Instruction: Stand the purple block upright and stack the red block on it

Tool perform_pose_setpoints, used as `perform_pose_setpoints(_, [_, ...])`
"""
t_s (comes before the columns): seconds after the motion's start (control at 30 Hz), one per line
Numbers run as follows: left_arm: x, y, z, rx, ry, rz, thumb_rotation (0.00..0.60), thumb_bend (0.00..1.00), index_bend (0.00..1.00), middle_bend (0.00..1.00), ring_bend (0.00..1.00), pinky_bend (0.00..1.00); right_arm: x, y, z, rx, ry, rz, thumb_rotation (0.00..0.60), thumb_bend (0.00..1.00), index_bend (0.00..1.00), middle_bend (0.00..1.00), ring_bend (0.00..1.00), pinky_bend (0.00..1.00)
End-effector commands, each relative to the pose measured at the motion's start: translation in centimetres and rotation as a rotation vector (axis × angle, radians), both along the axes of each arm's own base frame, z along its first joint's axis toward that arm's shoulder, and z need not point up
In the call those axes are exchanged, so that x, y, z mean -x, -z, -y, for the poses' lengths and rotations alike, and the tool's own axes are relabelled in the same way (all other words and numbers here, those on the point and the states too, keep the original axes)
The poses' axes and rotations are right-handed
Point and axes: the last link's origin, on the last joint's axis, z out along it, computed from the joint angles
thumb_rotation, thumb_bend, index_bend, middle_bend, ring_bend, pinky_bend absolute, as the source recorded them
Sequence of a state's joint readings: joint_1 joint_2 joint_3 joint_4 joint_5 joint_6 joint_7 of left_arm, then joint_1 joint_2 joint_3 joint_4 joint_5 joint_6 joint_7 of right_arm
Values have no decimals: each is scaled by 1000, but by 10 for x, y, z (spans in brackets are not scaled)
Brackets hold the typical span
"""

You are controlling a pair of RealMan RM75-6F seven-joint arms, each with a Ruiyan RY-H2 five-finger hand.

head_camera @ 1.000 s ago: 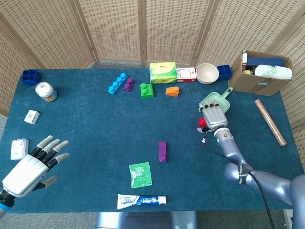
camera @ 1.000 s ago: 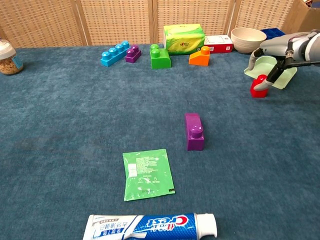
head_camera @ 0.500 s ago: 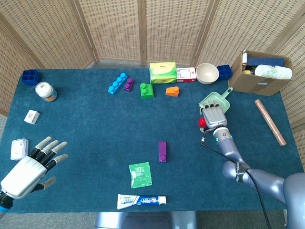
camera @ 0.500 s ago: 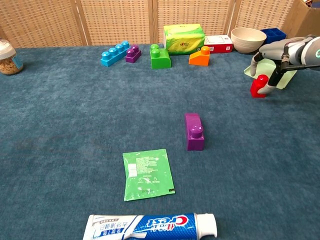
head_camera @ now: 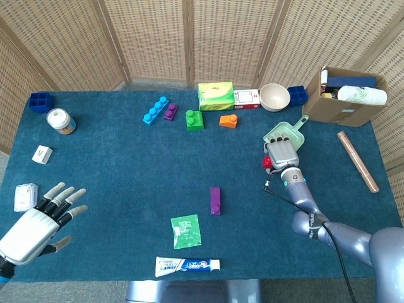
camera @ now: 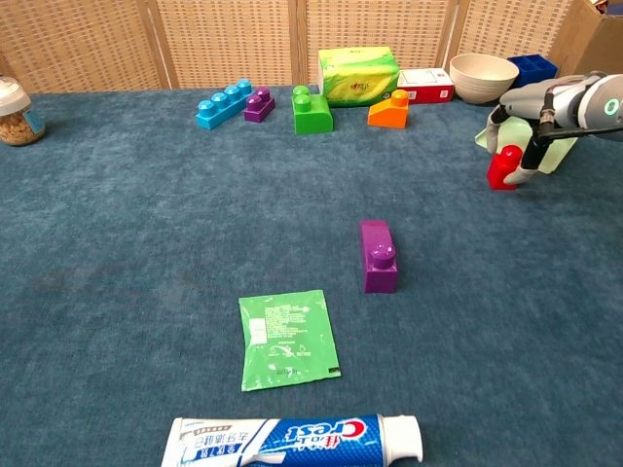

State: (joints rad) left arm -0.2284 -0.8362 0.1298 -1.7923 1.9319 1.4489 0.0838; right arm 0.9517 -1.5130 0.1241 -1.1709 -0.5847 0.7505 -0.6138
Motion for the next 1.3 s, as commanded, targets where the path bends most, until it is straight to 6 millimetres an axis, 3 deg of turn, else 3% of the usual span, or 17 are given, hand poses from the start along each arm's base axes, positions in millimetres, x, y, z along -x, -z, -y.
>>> perform_pose_setpoints(0.03, [0, 0, 0, 0, -1, 1, 600, 293, 235, 0, 0, 0, 0, 1, 0, -1, 2, -2, 531, 220, 362, 157, 26, 110])
perform_pose_setpoints(0.77, [5, 1, 2, 0, -11, 4, 600, 293, 237, 0, 0, 0, -3, 7, 7, -6, 8, -7, 599, 179, 511, 192, 50, 114])
perform_pose_setpoints(1.07, [7, 0, 2, -2, -16, 7, 600, 293, 236, 0, 0, 0, -7, 9, 8, -8, 5, -3, 600, 165, 607, 222, 67, 119])
perform_pose_setpoints(1.3, [8, 0, 1, -5, -11, 5, 600, 293, 236, 0, 0, 0, -12, 3, 5, -5, -6, 13, 600, 167, 628, 229, 72, 121])
